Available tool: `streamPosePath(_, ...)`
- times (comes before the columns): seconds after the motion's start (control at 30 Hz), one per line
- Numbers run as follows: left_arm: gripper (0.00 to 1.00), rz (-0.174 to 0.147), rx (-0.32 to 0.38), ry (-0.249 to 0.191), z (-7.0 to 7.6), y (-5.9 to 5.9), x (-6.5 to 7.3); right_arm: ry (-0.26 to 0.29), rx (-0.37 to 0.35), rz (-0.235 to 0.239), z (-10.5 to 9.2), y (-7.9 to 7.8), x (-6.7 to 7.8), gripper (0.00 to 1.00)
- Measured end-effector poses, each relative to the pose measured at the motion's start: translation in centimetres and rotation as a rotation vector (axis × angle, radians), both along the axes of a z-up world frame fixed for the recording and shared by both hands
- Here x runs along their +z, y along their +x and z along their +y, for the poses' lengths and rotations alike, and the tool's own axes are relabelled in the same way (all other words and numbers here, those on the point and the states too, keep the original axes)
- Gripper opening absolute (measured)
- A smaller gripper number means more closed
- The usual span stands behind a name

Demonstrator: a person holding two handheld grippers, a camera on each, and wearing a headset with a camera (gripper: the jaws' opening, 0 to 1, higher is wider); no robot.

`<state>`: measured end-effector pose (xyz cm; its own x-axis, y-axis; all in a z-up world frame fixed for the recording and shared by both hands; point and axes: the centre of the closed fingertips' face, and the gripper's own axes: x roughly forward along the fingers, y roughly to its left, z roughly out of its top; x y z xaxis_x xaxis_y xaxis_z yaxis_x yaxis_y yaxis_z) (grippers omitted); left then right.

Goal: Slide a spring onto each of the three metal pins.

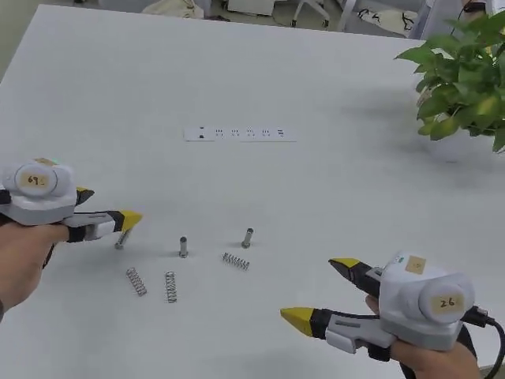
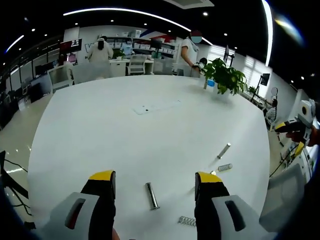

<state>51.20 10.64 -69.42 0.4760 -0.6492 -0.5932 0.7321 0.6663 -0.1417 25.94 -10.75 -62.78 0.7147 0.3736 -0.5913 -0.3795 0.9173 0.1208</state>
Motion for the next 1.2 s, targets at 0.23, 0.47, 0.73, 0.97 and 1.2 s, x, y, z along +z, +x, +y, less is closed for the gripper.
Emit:
streamPosePath(0.23, 0.53, 0.028, 0.022, 0.028, 0.3, 0.7, -2.0, 0.000, 0.000, 0.008, -0.1, 0.0, -0.3, 0.70)
streamPosePath(0.47, 0.47, 0.053, 0.026, 0.046, -0.2, 0.9, -3.9, -0.001, 0.003, 0.005, 0.0, 0.2, -0.1, 0.70)
streamPosePath(0.73, 0.37, 0.100, 0.075, 0.049, -0.4, 0.7, -5.7, -0.008, 0.000, 0.009, -0.4, 0.1, -0.1, 0.70)
streamPosePath(0.97, 0.27, 0.116, 0.062, 0.072, -1.0, 0.1, -7.0, -0.015, -0.008, 0.023, -0.8, -0.3, -0.4, 0.70)
streamPosePath(1.2, 0.19, 0.120, 0.051, 0.090, -1.7, -0.2, -8.0, -0.017, -0.009, 0.030, -0.9, -0.5, -0.5, 0.70)
